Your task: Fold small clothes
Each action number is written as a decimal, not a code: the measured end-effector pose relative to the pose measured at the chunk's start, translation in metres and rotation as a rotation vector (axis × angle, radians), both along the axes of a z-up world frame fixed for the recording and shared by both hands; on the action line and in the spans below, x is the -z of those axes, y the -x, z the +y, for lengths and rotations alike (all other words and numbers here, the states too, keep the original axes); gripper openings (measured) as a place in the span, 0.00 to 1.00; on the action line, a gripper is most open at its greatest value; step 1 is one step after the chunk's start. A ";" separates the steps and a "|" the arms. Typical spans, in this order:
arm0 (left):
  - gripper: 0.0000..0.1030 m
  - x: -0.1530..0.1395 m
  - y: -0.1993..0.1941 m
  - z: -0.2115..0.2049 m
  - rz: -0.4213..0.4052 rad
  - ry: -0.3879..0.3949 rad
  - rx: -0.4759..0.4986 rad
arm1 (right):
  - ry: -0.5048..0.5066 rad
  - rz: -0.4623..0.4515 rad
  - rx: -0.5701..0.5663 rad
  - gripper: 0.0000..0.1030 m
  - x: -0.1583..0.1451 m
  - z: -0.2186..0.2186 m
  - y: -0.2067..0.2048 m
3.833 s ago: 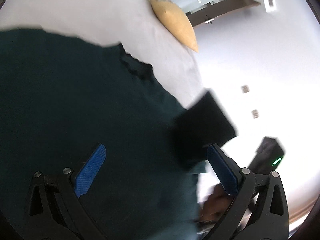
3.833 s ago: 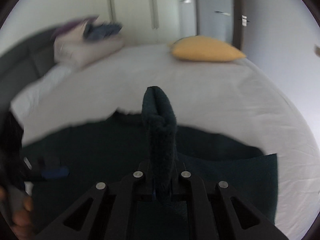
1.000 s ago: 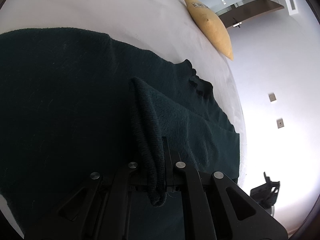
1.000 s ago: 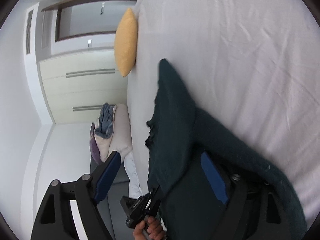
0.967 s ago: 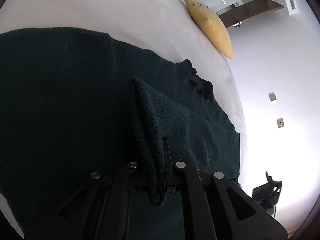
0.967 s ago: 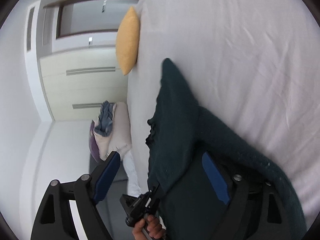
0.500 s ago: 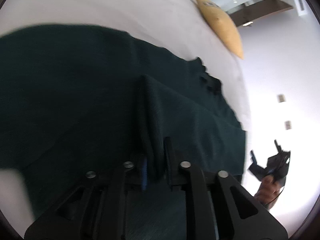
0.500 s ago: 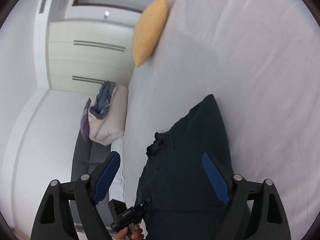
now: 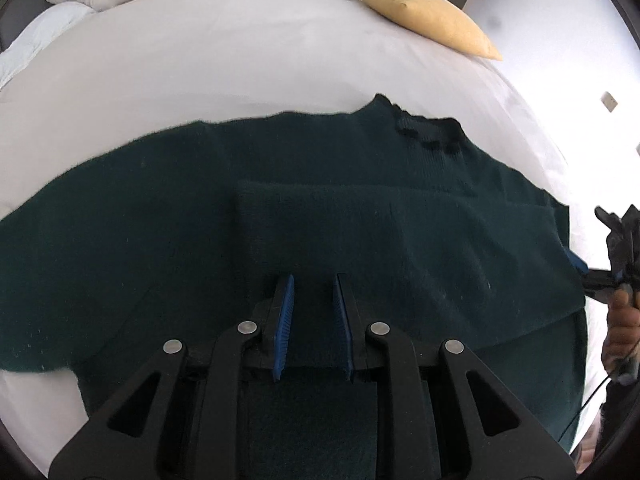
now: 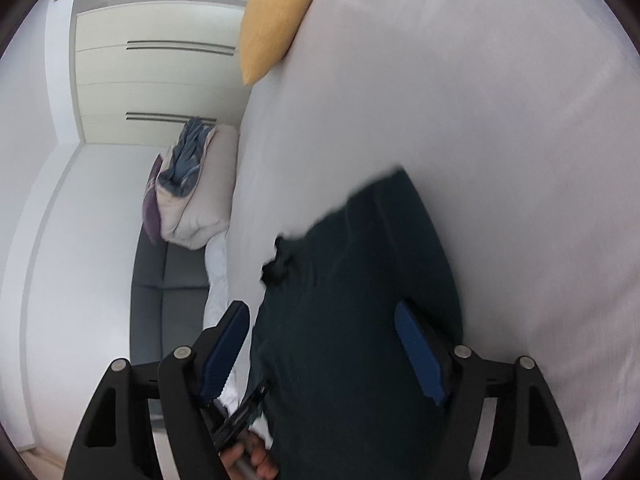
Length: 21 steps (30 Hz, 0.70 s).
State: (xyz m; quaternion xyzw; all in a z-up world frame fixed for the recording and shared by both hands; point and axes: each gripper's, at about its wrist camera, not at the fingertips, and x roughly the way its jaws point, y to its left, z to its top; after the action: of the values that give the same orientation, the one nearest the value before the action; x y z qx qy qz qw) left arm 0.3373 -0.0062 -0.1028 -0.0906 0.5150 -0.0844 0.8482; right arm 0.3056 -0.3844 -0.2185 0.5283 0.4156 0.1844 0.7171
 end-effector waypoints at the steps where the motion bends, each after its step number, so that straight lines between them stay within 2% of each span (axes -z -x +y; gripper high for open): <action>1: 0.19 0.000 0.002 0.002 0.006 0.009 -0.001 | -0.002 0.006 -0.012 0.76 0.001 0.002 0.006; 4: 0.19 -0.002 0.008 0.006 0.017 0.013 0.004 | 0.027 0.012 -0.043 0.76 -0.001 0.010 0.023; 7: 0.19 -0.004 0.015 0.012 0.013 0.037 -0.003 | 0.004 0.025 -0.059 0.76 0.002 0.014 0.041; 11: 0.19 -0.012 0.038 0.034 -0.018 0.145 -0.042 | 0.007 0.033 -0.029 0.76 -0.003 0.015 0.064; 14: 0.20 -0.024 0.069 0.076 -0.075 0.245 -0.114 | 0.000 -0.010 0.019 0.81 -0.024 0.016 0.087; 16: 0.36 -0.028 0.092 0.121 -0.107 0.319 -0.205 | -0.022 -0.066 0.028 0.82 -0.037 0.024 0.103; 17: 0.67 -0.029 0.098 0.145 -0.119 0.354 -0.257 | -0.029 -0.098 0.021 0.83 -0.044 0.033 0.113; 18: 0.87 -0.028 0.111 0.172 -0.144 0.393 -0.335 | -0.034 -0.115 0.008 0.83 -0.049 0.040 0.119; 20: 0.90 -0.027 0.137 0.231 -0.205 0.450 -0.523 | -0.051 -0.145 -0.029 0.83 -0.055 0.062 0.129; 21: 0.90 -0.024 0.148 0.258 -0.206 0.493 -0.584 | -0.061 -0.153 -0.043 0.83 -0.057 0.071 0.133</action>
State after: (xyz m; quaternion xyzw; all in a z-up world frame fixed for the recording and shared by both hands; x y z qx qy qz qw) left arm 0.1891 0.2513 -0.0788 -0.4252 0.3443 0.0308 0.8365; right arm 0.1729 -0.3135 -0.1616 0.5253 0.3652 0.2523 0.7260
